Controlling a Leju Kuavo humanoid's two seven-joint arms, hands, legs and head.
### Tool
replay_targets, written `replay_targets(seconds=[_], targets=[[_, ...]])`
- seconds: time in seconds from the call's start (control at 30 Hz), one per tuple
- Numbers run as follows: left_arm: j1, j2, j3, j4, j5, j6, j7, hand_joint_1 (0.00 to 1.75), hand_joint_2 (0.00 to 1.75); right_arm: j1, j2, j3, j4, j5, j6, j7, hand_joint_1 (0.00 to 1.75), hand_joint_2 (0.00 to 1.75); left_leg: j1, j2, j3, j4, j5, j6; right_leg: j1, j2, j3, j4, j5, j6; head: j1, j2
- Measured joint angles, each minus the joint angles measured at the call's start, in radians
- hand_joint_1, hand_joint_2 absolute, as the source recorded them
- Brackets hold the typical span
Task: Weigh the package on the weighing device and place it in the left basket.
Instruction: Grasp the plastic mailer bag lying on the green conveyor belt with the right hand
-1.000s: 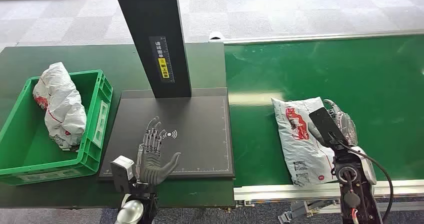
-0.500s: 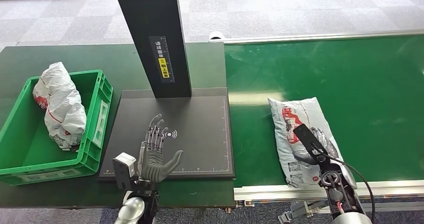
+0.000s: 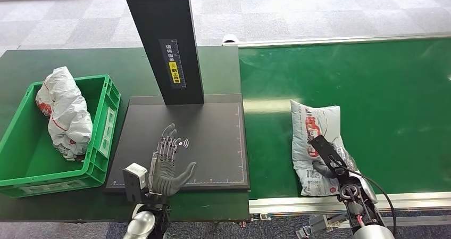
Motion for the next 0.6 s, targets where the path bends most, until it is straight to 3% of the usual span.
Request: replay_targets(seconds=[0.6], targets=[[0.025, 0.024, 0.005, -0.046, 0.003, 0.017, -0.016, 0.0, 1.75, 0.025, 0.016, -0.023, -0.047, -0.05, -0.047, -0.071, 1.75, 1.75, 0.0, -0.001, -0.001, 0.0, 0.0, 0.0, 0.0, 0.0, 0.0, 0.0, 0.0, 0.0, 0.0, 0.0]])
